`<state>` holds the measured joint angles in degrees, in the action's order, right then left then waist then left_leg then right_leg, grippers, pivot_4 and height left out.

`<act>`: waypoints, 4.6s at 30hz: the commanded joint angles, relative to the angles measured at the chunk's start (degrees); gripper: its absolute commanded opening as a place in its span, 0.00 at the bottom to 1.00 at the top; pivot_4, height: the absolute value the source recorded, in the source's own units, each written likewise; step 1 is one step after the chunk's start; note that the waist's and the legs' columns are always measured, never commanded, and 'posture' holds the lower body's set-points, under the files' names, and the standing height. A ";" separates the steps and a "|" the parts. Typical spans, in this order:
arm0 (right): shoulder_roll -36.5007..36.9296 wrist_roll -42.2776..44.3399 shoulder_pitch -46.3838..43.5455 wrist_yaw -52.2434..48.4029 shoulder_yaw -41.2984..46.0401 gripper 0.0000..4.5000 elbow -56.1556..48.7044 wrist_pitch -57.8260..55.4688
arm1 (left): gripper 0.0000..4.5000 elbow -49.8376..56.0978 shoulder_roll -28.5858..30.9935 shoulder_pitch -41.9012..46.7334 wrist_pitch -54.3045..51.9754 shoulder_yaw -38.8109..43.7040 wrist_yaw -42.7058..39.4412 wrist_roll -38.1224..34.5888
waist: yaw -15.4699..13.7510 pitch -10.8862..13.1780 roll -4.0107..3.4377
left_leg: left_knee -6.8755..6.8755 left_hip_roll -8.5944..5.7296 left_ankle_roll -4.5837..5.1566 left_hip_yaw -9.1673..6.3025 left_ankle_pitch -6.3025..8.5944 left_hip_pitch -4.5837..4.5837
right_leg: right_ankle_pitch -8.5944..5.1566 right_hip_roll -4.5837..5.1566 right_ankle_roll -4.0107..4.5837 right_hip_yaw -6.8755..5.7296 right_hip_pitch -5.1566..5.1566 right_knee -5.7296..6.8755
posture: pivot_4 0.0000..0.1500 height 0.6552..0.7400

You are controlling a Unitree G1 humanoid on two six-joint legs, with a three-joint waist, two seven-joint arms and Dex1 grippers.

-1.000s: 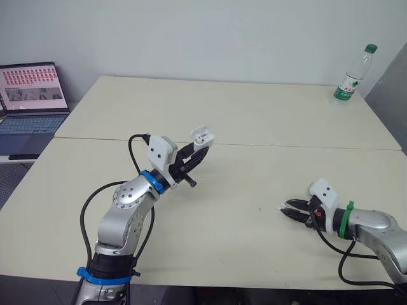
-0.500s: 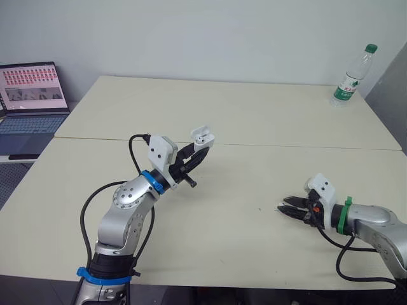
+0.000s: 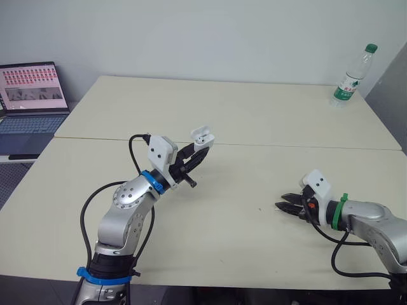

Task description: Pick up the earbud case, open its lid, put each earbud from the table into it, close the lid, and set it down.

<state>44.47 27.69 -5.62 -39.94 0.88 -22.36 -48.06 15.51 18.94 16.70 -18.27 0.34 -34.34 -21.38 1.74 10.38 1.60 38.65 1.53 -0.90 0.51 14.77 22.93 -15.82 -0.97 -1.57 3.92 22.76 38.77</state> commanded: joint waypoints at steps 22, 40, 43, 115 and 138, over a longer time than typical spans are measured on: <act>2.05 -5.76 1.81 -1.38 -1.32 0.36 0.22 3.47 | 0.17 2.01 0.25 1.14 0.57 0.32 0.28 -0.33 | 0.00 0.00 0.00 | -0.01 0.00 0.00 0.03 0.00 0.02 | 0.00 0.00 -0.01 0.02 0.03 -0.01 | 1.00 1.00; 12.21 -13.33 -9.70 -27.53 -8.87 0.05 14.70 29.88 | 0.17 0.94 -0.02 1.61 1.31 0.11 0.28 -0.08 | 0.12 0.02 -0.01 | 0.00 -0.01 0.01 0.18 0.00 -0.01 | 0.00 0.00 -0.02 0.05 0.10 -0.01 | 1.00 1.00; 16.54 -20.67 -17.18 -41.52 -14.74 0.05 27.70 54.15 | 0.17 0.22 -0.16 2.02 1.76 -0.08 -0.05 0.09 | 0.11 0.03 0.01 | -0.03 0.01 0.01 0.18 0.00 0.00 | -0.01 -0.01 -0.01 0.02 0.17 0.00 | 1.00 1.00; 18.30 -66.76 -81.90 -50.40 -6.81 0.50 142.15 95.54 | 0.17 3.33 -2.05 -3.75 2.20 -1.46 1.68 0.26 | 1.59 0.47 -0.39 | -0.79 -0.07 -0.21 0.45 0.05 -1.13 | -0.17 0.24 0.95 0.17 -0.46 0.15 | 1.00 1.00; 14.48 -69.56 -66.53 -29.19 -7.01 0.50 142.36 111.25 | 0.17 2.74 -2.42 -1.81 1.67 -2.22 1.03 0.16 | 1.97 0.47 -0.40 | -0.69 -0.08 -0.24 0.51 0.03 -1.19 | -0.16 0.15 0.82 0.30 -0.54 0.18 | 1.00 1.00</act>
<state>58.49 -41.67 -70.63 -69.90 -5.69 118.36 63.20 15.53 16.49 14.78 -17.08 -1.96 -33.24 -20.43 3.71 10.85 1.21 37.96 1.46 -1.14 1.02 14.79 21.73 -15.98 -0.82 -0.75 4.22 22.22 38.96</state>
